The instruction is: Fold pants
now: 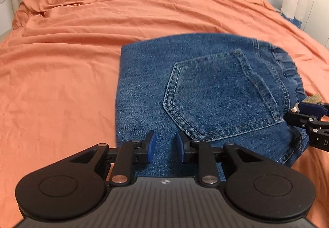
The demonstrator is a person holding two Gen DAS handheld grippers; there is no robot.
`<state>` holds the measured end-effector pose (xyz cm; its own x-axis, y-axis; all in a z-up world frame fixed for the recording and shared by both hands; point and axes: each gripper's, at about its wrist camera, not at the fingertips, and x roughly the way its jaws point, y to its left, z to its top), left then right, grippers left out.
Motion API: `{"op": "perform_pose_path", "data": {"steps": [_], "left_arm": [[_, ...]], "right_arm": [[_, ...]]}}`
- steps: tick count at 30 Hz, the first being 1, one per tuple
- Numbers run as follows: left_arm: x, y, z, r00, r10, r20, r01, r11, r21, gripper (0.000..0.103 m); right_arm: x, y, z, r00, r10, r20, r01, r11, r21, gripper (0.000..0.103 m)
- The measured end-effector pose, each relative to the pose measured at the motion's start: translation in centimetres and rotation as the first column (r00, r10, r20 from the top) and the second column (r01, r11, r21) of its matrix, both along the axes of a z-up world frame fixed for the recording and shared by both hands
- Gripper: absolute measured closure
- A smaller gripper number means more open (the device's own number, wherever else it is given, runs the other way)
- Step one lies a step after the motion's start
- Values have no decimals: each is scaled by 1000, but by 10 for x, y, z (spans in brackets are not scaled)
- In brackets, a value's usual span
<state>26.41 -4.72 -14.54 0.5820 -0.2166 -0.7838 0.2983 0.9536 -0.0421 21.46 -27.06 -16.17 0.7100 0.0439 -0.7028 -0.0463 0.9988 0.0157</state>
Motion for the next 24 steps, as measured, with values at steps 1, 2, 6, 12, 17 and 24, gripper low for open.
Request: {"op": "perform_pose_path", "data": {"steps": [1,2,6,12,17,24], "left_arm": [[-1,4,4,1000,1,14,-1,1000,-18,73],[-2,8,8,1000,9,29,-7,999,-35,73],[7,39,24,996,80,45,-73,988,-136,52],[40,86,9,984,141,-112,-171,927,-334,42],[61,102,-18,962,113,-249,-217,868,-446,41],[84,114,-46,943,41,-330,-235,784,-574,40]], "right_arm": [[-1,-3,4,1000,-4,4,4,1000,18,62],[-4,-8,9,1000,-12,13,11,999,48,62],[-13,-47,25,995,-88,48,74,971,227,45],[1,-124,11,969,-240,-56,238,852,466,29],[20,-155,-24,957,-216,-192,289,725,626,29],[39,-172,-52,956,-122,-267,284,612,738,28]]}}
